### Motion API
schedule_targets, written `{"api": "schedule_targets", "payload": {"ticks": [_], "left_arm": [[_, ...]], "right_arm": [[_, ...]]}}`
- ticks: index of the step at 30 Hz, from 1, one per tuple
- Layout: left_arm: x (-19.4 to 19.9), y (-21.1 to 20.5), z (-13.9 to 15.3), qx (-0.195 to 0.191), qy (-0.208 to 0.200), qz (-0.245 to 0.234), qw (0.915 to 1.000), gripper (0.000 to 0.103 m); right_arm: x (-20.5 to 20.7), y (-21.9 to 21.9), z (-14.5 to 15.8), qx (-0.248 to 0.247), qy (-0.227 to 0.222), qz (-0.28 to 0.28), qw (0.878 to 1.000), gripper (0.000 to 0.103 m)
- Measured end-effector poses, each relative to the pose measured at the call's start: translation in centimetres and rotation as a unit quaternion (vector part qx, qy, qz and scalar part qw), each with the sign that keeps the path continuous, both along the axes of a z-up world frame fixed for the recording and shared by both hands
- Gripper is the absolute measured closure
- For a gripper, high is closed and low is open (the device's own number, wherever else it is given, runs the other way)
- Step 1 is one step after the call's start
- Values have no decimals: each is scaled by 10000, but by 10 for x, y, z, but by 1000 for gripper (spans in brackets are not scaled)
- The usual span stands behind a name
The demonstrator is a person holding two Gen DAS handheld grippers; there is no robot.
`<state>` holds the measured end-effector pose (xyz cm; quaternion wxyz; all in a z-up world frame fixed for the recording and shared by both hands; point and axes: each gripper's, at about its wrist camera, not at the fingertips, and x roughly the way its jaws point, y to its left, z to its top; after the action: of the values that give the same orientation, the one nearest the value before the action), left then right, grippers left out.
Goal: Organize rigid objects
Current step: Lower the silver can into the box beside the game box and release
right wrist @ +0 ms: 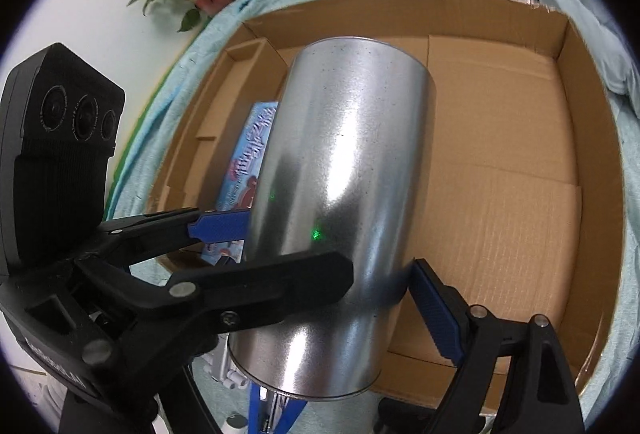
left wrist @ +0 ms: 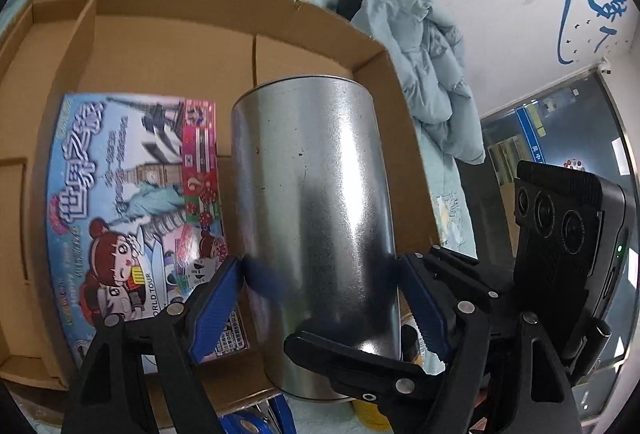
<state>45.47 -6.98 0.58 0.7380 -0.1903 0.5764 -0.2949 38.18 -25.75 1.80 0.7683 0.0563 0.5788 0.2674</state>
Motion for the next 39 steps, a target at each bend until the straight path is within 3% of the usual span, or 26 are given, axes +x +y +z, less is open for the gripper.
{"api": "schedule_targets", "payload": {"ticks": [5, 11, 17, 21, 24, 27, 29, 31, 32, 34, 36, 37, 38, 39], "left_arm": [[2, -10, -37, 43, 334, -89, 9994, 28], [0, -13, -39, 169, 184, -118, 9996, 30], [-33, 22, 6, 360, -624, 258, 9971, 27], [-76, 49, 33, 654, -1234, 574, 9885, 26], [-117, 73, 55, 973, -1790, 897, 9749, 21], [-162, 91, 83, 1388, -2568, 1278, 9479, 8], [-195, 100, 103, 1848, -3100, 1517, 9202, 1], [-221, 106, 120, 2322, -3486, 1855, 8889, 1], [-234, 111, 128, 2458, -3619, 1949, 8779, 1], [-253, 116, 136, 2581, -3690, 1995, 8703, 1], [-268, 118, 134, 2609, -3589, 2030, 8729, 2], [-274, 118, 131, 2573, -3553, 1998, 8761, 6], [-278, 119, 125, 2495, -3508, 1919, 8820, 35], [-280, 116, 117, 2406, -3407, 1816, 8905, 90]], "right_arm": [[9, -2, -34, -258, 522, -41, 9983, 16], [8, 0, -43, -327, 535, -204, 9978, 16], [11, -1, -50, -95, 794, -383, 9961, 16], [4, 4, -45, -259, 561, -437, 9971, 15], [-21, -2, -17, -271, -58, -421, 9987, 13], [-61, -16, 20, -375, -885, -597, 9936, 11], [-102, -24, 45, -506, -1595, -778, 9828, 11], [-142, -33, 60, -433, -2083, -862, 9733, 11], [-158, -39, 64, -372, -2220, -929, 9699, 11], [-186, -50, 67, -391, -2372, -1175, 9635, 11], [-199, -60, 63, -543, -2403, -1398, 9590, 12], [-203, -65, 59, -592, -2368, -1441, 9590, 17], [-207, -71, 55, -593, -2259, -1453, 9614, 23], [-207, -76, 48, -569, -2085, -1462, 9654, 36]]}}
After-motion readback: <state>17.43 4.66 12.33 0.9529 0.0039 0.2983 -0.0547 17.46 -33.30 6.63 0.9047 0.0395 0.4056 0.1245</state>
